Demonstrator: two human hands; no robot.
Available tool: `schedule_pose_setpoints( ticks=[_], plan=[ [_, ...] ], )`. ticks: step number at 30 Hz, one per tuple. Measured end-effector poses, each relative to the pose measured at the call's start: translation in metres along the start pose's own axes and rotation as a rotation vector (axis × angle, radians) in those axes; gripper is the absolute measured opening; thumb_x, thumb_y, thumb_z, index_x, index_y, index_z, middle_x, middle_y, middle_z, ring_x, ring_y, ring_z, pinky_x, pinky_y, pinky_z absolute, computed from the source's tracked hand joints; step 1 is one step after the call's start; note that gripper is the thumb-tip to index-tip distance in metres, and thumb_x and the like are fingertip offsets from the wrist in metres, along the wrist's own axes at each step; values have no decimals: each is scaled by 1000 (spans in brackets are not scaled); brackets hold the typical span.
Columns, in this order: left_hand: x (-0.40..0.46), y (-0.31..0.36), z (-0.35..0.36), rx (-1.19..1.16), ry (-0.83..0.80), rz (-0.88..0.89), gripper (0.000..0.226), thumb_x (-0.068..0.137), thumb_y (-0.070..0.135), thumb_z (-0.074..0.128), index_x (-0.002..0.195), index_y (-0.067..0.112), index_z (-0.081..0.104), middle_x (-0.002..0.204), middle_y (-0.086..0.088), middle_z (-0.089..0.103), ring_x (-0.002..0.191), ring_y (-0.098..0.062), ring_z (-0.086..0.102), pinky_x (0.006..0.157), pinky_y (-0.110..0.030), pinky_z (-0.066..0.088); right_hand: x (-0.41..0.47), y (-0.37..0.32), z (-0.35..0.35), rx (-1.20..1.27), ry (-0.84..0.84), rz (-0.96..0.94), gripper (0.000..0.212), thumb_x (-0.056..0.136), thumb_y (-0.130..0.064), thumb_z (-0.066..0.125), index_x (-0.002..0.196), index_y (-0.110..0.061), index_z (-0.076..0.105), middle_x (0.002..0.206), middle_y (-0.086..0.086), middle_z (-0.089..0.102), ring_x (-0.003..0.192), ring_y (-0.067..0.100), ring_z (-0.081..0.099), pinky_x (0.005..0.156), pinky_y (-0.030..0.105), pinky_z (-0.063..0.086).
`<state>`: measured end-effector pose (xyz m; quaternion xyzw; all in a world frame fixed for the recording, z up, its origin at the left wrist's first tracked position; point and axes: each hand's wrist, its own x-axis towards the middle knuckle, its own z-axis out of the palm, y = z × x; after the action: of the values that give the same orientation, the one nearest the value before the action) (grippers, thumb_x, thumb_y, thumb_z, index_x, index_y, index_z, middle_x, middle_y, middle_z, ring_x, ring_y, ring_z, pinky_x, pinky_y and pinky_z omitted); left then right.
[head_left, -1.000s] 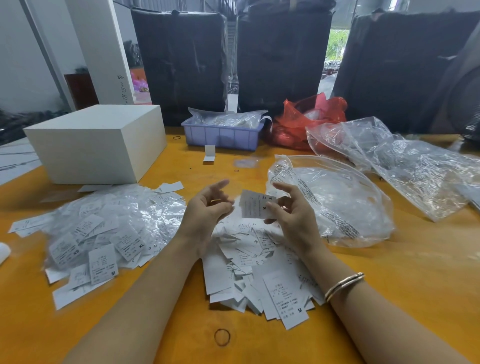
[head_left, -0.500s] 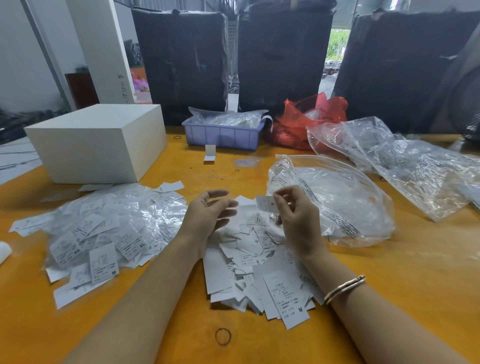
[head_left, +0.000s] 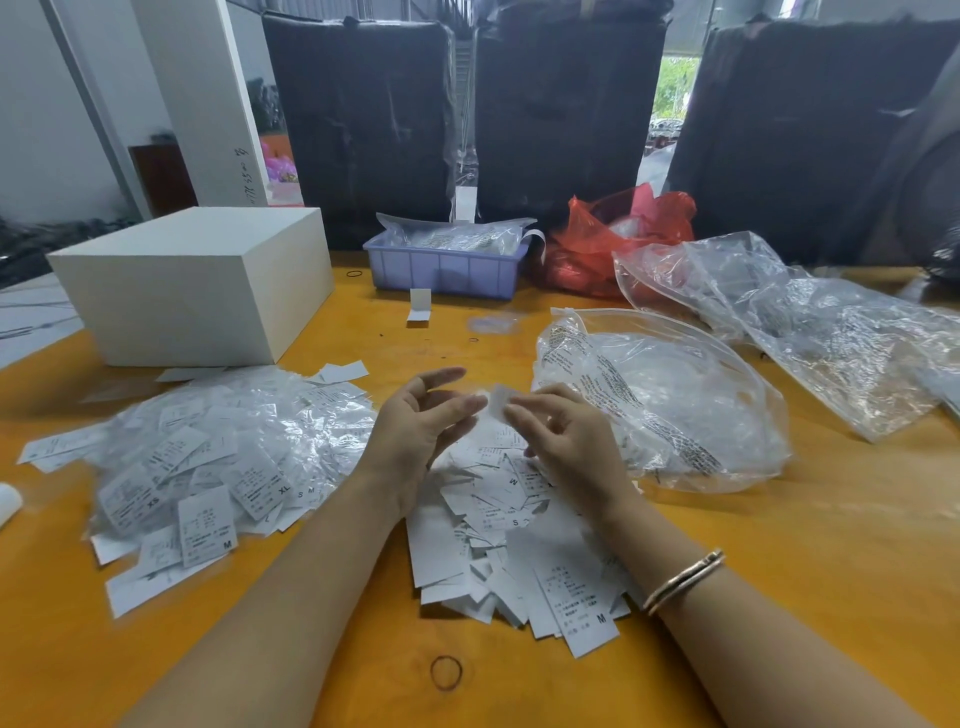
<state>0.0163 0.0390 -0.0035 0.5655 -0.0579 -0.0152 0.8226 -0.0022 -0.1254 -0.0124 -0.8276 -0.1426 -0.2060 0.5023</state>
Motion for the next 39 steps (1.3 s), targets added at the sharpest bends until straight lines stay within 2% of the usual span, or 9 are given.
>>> schedule_pose_setpoints(
  ticks=[4, 7, 11, 16, 20, 25, 30, 34, 39],
  plan=[
    [-2, -4, 3, 136, -51, 30, 31, 72, 20, 73, 102, 22, 65, 80, 3, 65, 80, -9, 64, 67, -15, 50, -1, -4, 2, 45, -55, -39, 14, 85, -15, 66, 87, -3, 72, 79, 2, 61, 60, 14, 57, 60, 32, 50],
    [-4, -3, 4, 189, -112, -4, 33, 69, 30, 73, 101, 23, 67, 82, 6, 69, 77, -4, 64, 60, -14, 48, 1, -4, 0, 61, -22, -42, 17, 86, -12, 64, 73, -2, 68, 70, -1, 56, 50, 3, 49, 54, 19, 43],
    [-6, -4, 5, 217, -172, -95, 31, 64, 34, 77, 91, 20, 73, 88, -1, 70, 79, -11, 61, 62, -22, 42, 0, -4, 0, 33, -11, -47, 25, 85, -12, 65, 68, 5, 66, 69, 10, 58, 49, 2, 46, 53, 25, 41],
    [-4, -4, 4, 168, -212, -113, 20, 62, 34, 77, 78, 22, 74, 85, -3, 71, 83, -14, 64, 63, -21, 46, -1, -2, 0, 53, 23, -81, 29, 84, -15, 66, 65, 7, 65, 69, 19, 58, 54, 20, 49, 56, 40, 44],
    [-3, -4, 3, 45, -225, -121, 25, 66, 19, 74, 89, 13, 65, 77, -2, 70, 72, -11, 66, 58, -19, 51, -1, -1, 1, 35, 24, -122, 30, 83, -20, 67, 62, 2, 64, 67, 13, 57, 58, 27, 53, 57, 43, 47],
    [-2, -1, 5, -23, -119, -58, 32, 62, 12, 73, 91, 10, 60, 72, -1, 68, 66, -10, 64, 62, -17, 53, 3, 2, -7, 39, 53, -138, 5, 86, -10, 63, 85, -9, 68, 82, 4, 58, 71, 19, 59, 64, 34, 53],
    [1, 1, 0, -71, -28, 11, 36, 59, 14, 76, 92, 12, 60, 70, 2, 68, 63, -8, 62, 62, -17, 53, 5, 5, -20, 390, 207, 91, 34, 87, 7, 55, 101, -23, 62, 97, 8, 62, 67, 8, 64, 65, 20, 53],
    [2, 1, -2, 35, 11, 81, 32, 63, 17, 76, 91, 15, 61, 68, 6, 67, 64, -5, 63, 62, -16, 51, 5, 4, -22, 598, 207, 167, 34, 89, 5, 53, 105, -23, 65, 99, 10, 65, 65, 13, 64, 64, 19, 52],
    [2, -3, -1, 167, 13, 161, 18, 78, 9, 71, 92, 14, 61, 66, 11, 67, 66, -3, 63, 65, -16, 51, 3, -1, -13, 567, 162, 153, 31, 87, 9, 51, 95, -15, 68, 81, -5, 69, 62, 18, 68, 58, 19, 51]
  ],
)
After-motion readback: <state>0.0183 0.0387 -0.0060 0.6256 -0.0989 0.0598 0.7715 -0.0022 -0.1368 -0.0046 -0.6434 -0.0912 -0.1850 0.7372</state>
